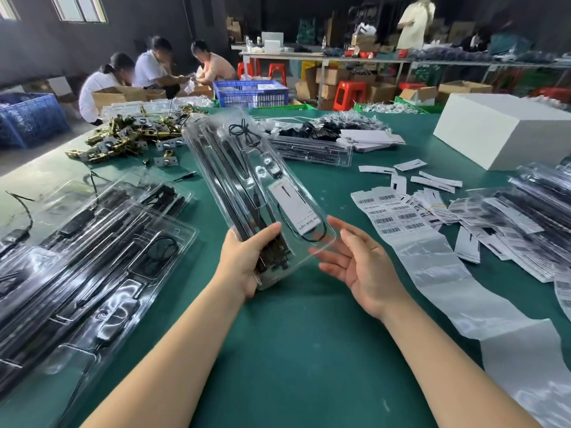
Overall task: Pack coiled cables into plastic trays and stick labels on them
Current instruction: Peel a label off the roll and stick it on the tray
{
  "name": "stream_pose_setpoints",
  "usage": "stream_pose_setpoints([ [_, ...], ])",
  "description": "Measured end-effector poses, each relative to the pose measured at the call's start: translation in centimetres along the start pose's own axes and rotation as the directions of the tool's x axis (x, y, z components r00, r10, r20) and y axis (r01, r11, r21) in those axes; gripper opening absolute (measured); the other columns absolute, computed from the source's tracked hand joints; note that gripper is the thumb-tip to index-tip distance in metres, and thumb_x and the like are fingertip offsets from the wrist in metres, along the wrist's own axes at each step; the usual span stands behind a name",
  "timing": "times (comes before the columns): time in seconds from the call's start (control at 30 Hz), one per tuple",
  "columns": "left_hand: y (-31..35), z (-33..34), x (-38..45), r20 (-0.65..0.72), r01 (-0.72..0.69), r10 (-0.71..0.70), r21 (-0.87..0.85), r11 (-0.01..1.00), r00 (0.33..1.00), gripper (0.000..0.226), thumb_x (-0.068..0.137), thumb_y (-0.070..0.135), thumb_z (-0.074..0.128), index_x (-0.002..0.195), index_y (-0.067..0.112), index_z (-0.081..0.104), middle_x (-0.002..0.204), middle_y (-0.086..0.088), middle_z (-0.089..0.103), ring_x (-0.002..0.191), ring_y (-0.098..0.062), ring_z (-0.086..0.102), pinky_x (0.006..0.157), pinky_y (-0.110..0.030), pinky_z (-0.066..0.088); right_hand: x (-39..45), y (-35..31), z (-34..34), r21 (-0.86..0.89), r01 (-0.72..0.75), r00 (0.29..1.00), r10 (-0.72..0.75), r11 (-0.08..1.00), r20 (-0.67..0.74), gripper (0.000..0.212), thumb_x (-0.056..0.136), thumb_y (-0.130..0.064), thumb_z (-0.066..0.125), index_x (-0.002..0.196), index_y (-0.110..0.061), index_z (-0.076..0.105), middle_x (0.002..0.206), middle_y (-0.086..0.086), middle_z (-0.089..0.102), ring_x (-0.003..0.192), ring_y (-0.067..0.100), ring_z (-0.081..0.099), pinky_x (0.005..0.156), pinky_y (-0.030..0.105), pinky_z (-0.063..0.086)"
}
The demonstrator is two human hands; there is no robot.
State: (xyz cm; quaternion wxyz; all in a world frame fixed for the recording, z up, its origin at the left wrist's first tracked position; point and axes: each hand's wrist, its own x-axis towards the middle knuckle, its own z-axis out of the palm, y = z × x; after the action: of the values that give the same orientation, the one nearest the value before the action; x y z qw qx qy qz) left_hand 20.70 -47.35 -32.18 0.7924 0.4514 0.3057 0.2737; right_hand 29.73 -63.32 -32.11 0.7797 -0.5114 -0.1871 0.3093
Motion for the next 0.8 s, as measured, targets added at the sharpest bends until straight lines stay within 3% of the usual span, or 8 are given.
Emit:
stream_pose_setpoints([
  [0.13,0.1,-0.3,0.3,0.006,0.046,-0.046,0.027,0.999,0.999,0.042,0.07,0.012,0.084,0.103,0.015,0.059,0.083,-0.01,0.075,0.063,-0.022,0.071,0.051,-0.032,0.054,0.1,0.1,-0.3,0.016,-0.016,1.0,0.015,1.0,0.024,0.027,0.101,-0.014,0.044,0.109,-0.021,0.069,0.095,0.01,0.075,0.073,0.02,0.073,0.058,0.026,0.057],
  [0.27,-0.1,-0.5,0.5,0.035,0.049,-0.05,0.042,0.998,0.998,0.043,0.069,0.012,0.084,0.104,0.014,0.058,0.085,-0.01,0.075,0.066,-0.024,0.072,0.054,-0.035,0.055,0.3,0.1,-1.1,-0.055,0.009,1.0,-0.01,0.998,-0.011,0.023,0.095,-0.009,0.056,0.097,-0.022,0.074,0.089,0.006,0.073,0.071,0.021,0.072,0.061,0.027,0.058],
  [0.37,-0.2,-0.8,0.5,0.066,0.038,-0.042,0.069,0.997,0.997,0.043,0.067,0.012,0.085,0.101,0.014,0.059,0.086,-0.01,0.075,0.069,-0.025,0.072,0.056,-0.035,0.056,0.2,-0.4,-1.9,-0.066,-0.03,0.999,0.032,0.997,0.029,0.018,0.085,-0.009,0.066,0.1,-0.018,0.071,0.099,0.012,0.072,0.075,0.023,0.071,0.066,0.029,0.058],
  [0.5,-0.3,-0.9,0.5,0.092,0.028,-0.04,0.125,0.992,0.995,0.052,0.064,0.016,0.088,0.105,0.014,0.058,0.086,-0.007,0.075,0.069,-0.023,0.072,0.055,-0.032,0.055,0.0,-0.7,-2.4,-0.098,-0.111,0.984,0.124,0.989,0.13,0.045,0.067,-0.009,0.076,0.108,-0.013,0.057,0.105,0.019,0.071,0.086,0.026,0.071,0.071,0.03,0.058],
  [0.8,-0.3,-1.0,0.7,0.144,0.035,-0.061,0.173,0.984,0.988,0.057,0.065,0.014,0.087,0.112,0.009,0.056,0.088,-0.009,0.074,0.073,-0.024,0.072,0.063,-0.038,0.057,-0.3,-0.2,-1.7,-0.152,-0.073,0.996,0.08,0.986,0.041,0.021,0.084,0.0,0.065,0.085,-0.013,0.049,0.084,0.01,0.07,0.075,0.02,0.07,0.061,0.028,0.058],
])
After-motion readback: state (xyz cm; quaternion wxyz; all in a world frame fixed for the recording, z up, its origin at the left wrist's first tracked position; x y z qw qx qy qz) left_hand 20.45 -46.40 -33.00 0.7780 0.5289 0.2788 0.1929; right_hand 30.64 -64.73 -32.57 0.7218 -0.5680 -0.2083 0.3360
